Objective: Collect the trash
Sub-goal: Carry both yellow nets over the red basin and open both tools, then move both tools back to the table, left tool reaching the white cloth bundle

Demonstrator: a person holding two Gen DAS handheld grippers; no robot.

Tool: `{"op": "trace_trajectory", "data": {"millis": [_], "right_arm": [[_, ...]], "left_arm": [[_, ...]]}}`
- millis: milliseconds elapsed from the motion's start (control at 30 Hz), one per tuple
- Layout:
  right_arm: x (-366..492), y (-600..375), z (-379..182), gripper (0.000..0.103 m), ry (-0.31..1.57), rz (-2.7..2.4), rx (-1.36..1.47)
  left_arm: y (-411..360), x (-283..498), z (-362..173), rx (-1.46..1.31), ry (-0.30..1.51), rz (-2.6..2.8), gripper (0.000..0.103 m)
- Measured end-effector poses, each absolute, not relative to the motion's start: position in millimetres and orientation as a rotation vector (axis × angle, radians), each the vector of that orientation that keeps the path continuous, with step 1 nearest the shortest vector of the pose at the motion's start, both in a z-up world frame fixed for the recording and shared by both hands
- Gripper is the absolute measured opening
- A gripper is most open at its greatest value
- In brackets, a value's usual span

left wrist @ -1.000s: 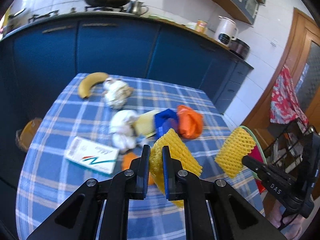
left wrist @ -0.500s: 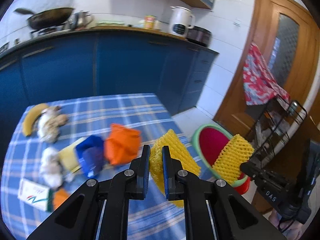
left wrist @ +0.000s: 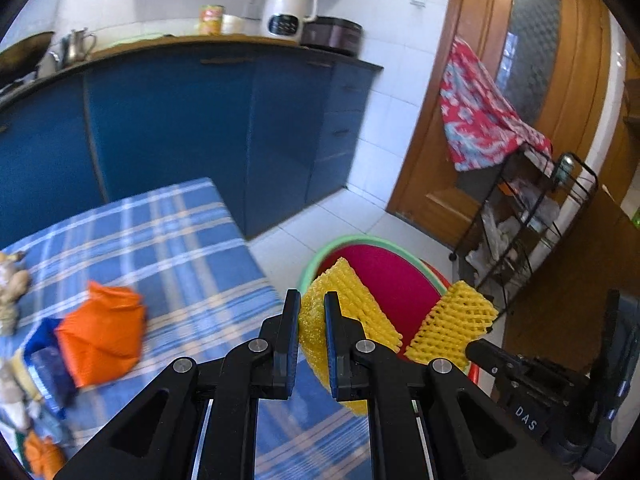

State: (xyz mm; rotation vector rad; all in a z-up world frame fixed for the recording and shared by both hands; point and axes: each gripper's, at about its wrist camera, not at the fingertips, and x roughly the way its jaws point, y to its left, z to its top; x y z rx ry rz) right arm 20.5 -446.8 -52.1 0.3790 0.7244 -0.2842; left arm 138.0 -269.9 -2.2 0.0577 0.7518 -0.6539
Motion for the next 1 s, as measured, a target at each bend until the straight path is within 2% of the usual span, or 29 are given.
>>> {"op": "trace_trajectory", "data": {"millis": [200, 267, 333, 400, 467, 1000], "right_arm": [[22, -465, -66, 0.009, 0.744, -0.312, 0.398], [23, -468, -69, 0.009, 0.749, -0.317, 0.4], [23, -469, -71, 0.012, 0.75, -0.318, 0.401], [23, -469, -72, 0.017, 0.748, -0.319, 0.404], [23, -470, -72, 0.028, 0.742, -0.319, 0.414], [0, -451, -47, 0.032, 0.681, -0.29, 0.426]], "left_arm": [[-298, 145, -16, 0.074, 0.778, -0.685, 0.013], [-301, 145, -18, 0.084, 0.782, -0.69, 0.017], [-304, 145, -19, 0.089, 0.784, -0.688, 0.033], [-303, 145, -19, 0.087, 0.782, -0.681, 0.043], [-303, 144, -18, 0.091, 0.778, -0.682, 0.043], [-254, 128, 2, 0.032, 0.756, -0.622, 0.046]]}}
